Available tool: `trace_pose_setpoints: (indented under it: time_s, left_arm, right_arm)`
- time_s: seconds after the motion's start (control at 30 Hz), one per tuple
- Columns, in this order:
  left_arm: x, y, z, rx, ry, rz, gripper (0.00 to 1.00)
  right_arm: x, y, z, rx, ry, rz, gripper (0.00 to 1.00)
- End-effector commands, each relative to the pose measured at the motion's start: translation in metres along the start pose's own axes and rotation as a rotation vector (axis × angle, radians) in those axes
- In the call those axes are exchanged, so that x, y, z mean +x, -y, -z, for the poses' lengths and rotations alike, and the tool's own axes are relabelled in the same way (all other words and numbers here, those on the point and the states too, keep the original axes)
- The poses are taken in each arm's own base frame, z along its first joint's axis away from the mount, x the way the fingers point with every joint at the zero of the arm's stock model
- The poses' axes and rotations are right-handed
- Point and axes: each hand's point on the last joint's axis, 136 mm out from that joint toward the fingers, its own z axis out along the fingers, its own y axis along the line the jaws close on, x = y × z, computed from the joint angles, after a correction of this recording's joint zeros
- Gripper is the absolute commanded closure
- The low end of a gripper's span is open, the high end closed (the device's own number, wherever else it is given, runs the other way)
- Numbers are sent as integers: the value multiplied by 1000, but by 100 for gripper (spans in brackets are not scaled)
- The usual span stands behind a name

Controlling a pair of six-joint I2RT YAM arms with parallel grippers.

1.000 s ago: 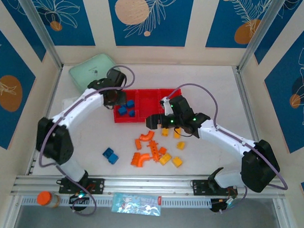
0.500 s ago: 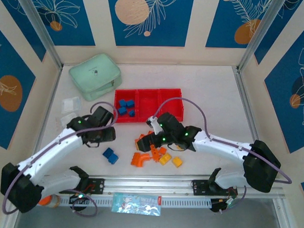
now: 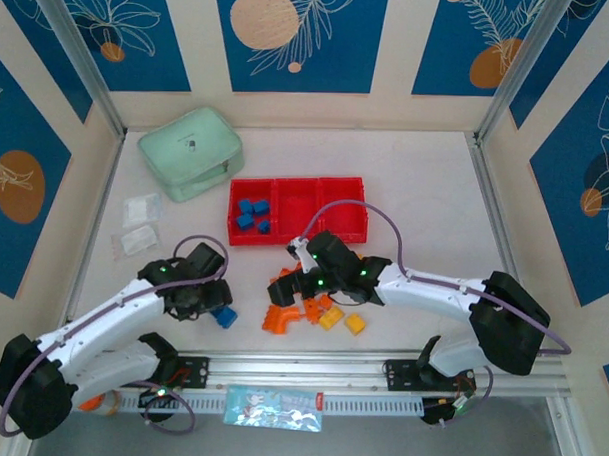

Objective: Sort the legos into containers by color
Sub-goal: Pick up the lego from the bottom-left of the table.

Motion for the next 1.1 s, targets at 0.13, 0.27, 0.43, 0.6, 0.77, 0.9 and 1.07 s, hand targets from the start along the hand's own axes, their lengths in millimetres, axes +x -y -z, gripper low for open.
trace_pose_setpoints:
  time_s: [0.13,0.27,0.43,0.6,0.77,0.9,1.07]
  left_arm:
    - [2,31,-16,105,-28,55,18]
    - [1,30,-23,74,-35,46,17]
    - [-7,26,-19,27,-3,30,15]
    - [-10,5,-4,-48,37,27,13]
    - [4,-18,-9,-103,20,64,11]
    - [11,1,-29,12,-19,91,11]
    - [2,10,-37,-19,-17,54,12]
  right_arm:
    - [-4,5,0,13,21,-13,1]
    - [-4,10,-2,17,15,-28,1]
    - [-4,12,-3,0,14,-45,1]
    - [-5,15,-4,-3,17,-56,1]
    - [-7,18,-7,-17,8,-73,1]
    - [-10,22,-9,-21,8,-83,1]
    - [-12,25,-9,-26,4,-97,1]
